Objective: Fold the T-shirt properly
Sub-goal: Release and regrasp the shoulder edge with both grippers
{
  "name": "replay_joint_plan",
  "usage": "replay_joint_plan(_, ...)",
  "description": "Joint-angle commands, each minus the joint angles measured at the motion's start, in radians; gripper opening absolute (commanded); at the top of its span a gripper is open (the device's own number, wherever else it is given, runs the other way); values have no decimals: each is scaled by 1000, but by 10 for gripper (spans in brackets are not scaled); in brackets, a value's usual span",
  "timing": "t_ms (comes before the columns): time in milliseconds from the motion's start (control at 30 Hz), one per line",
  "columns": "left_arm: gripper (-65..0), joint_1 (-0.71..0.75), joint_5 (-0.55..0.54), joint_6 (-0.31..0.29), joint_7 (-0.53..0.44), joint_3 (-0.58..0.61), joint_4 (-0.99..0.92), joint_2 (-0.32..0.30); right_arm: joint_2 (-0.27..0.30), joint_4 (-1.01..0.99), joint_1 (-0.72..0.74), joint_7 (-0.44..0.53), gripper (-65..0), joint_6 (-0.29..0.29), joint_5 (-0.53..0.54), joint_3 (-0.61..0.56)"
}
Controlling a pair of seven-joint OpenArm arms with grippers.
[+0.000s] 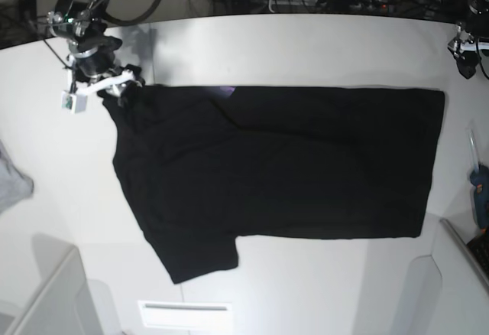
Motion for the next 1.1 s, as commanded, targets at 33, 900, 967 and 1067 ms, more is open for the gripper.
replay_joint_plan(33, -156, 8, -20, -32, -19, -4, -29, -13, 3, -24, -15, 53, -308, -16, 96, 3)
replay_joint_plan(900, -158, -135, -17, -43, -22, 76, -284, -23, 23, -315, 80, 93, -314, -58, 212, 57)
replay_joint_plan(967, -158, -153, -17, -43, -22, 82, -310, -23, 23, -315, 79, 93, -314, -56, 212, 57)
replay_joint_plan(1067, -158, -190, 20, -43, -21, 83, -316, -23, 23, -315, 79, 93, -314, -56, 212, 57)
